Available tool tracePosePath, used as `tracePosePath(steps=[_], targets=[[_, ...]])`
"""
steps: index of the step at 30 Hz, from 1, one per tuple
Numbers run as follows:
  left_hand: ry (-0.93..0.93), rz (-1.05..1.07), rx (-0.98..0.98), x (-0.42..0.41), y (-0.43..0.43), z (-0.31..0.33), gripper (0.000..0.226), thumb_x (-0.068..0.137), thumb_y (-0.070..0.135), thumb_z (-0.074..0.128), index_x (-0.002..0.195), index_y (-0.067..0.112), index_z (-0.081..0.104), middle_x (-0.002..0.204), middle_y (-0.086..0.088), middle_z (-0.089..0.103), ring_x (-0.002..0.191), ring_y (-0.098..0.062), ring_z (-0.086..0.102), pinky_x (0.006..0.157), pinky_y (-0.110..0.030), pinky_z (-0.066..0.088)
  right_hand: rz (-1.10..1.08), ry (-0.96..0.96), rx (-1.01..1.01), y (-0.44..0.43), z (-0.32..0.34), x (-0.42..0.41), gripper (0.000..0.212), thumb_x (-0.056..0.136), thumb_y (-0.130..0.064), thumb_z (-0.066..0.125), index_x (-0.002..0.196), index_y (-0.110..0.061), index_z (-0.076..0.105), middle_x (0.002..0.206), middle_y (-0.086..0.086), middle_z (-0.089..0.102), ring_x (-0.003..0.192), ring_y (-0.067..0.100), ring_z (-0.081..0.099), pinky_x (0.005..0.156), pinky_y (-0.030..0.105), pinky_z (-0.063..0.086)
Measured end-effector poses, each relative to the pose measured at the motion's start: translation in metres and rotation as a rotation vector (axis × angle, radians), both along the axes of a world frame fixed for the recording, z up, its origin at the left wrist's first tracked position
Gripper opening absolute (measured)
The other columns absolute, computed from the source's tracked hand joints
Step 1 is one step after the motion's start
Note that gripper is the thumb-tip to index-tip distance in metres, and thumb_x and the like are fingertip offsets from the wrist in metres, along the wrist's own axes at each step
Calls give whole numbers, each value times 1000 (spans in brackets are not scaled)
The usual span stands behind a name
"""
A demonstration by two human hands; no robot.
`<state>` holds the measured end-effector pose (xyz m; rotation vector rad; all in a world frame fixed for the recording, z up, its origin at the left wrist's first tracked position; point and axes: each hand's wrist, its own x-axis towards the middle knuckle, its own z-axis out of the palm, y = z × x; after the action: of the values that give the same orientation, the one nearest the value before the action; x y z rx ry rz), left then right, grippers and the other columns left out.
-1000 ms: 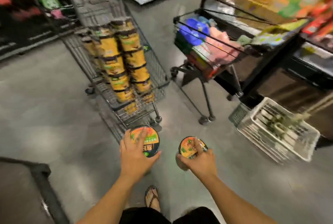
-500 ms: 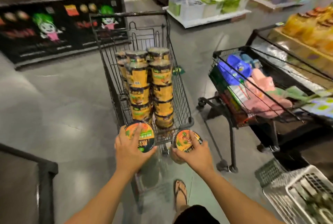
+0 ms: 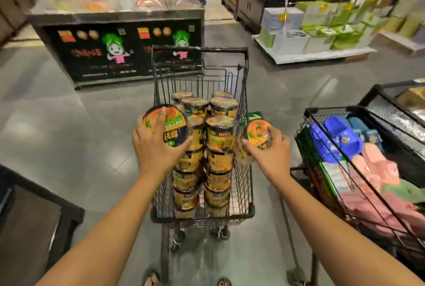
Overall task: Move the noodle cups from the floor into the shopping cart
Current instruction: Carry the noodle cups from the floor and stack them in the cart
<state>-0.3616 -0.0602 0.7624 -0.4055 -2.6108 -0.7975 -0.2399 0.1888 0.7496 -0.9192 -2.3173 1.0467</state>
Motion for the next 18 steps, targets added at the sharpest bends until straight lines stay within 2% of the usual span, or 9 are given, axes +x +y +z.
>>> tracePosePath(steps=[3,6,12,18], targets=[[44,22,9,-43,10,26,98,67,78,63,149,39,24,143,-23,31,124,-40,37,103,-47,35,4,68,39,14,29,-45,93,60,-73,69,136,-26,44,128,9,42,116,27,50,102,37,43],[47,12,16,-93,21,41,97,68,80,60,148,38,24,144,-23,29,126,-41,35,104,-47,34,10,83,49,23,52,-97,99,55,-80,64,136,-27,43,127,9,41,116,28,50,101,41,45],[-85,-80,-29,-209,50,35,97,66,82,57,148,41,24,151,-19,22,136,-41,25,111,-52,29,-6,-19,82,24,69,-224,101,62,-74,70,142,-23,36,134,14,41,124,33,45,103,38,39],[-265,-178,-102,-319,77,10,97,66,82,59,148,41,27,155,-18,15,139,-40,20,113,-49,24,-38,-214,51,38,42,-338,113,60,-81,66,148,-22,27,140,18,34,130,38,38,109,43,37]])
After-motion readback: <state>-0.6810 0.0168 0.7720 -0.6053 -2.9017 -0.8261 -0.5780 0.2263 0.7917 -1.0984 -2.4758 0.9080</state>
